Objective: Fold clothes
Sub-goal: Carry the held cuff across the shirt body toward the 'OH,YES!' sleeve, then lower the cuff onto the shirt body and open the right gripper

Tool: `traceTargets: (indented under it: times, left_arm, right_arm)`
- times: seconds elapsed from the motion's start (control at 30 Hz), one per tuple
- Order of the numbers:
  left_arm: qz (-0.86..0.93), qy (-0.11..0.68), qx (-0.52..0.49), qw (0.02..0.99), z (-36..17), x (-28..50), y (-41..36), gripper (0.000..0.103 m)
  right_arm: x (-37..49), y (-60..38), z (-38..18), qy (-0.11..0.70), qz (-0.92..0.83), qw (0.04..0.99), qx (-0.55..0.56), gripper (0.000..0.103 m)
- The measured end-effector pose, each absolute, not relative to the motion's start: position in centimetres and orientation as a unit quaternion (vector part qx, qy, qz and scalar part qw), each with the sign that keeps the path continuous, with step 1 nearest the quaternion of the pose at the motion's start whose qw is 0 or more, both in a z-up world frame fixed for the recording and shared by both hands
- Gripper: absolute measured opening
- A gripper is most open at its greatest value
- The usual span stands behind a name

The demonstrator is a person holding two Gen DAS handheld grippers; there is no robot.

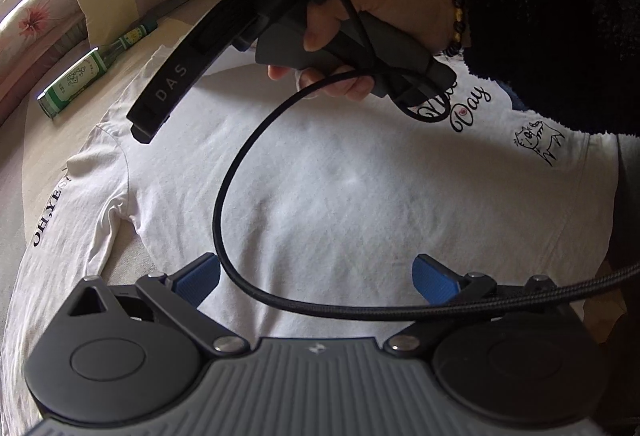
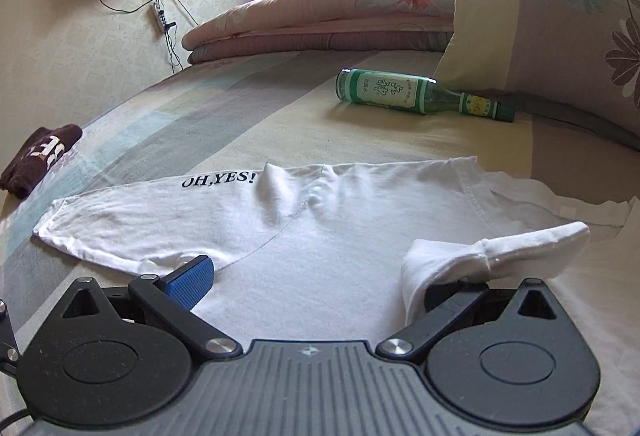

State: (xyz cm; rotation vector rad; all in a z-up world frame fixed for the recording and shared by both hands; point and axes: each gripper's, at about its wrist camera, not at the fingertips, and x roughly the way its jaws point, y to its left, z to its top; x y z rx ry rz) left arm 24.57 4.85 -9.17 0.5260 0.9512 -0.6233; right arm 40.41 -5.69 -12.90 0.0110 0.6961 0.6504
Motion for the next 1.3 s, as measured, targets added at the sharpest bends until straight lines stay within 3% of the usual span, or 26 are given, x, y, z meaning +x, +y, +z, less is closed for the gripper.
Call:
traceTargets:
  times: [0.43, 0.8, 1.03, 1.3]
  left_arm:
    - [-0.297, 0.438, 0.236, 0.815, -9.4, 23.9, 5.1, 0.102]
    - [-0.300, 0.447, 0.224, 0.813, -10.5, 23.5, 5.8, 0.102]
    - [-0.309, 0.442, 0.220, 0.813, -10.3, 22.9, 6.0, 0.102]
    - [-0.313, 0.434, 0.209, 0.818, -9.2, 22.5, 6.4, 0.102]
  right_arm:
    - [40.9, -6.0, -12.2, 0.320, 0.206, 0.925, -0.004, 0.103]
    - [37.1, 2.0, -13.6, 0.247, 0.278, 0.887, -0.274, 0.103]
    - [38.7, -3.4, -11.2, 0.256, 0.227, 0.919, -0.198, 0.103]
    - [40.5, -16.9, -10.3, 0.300, 0.089, 0.947, -0.070, 0.103]
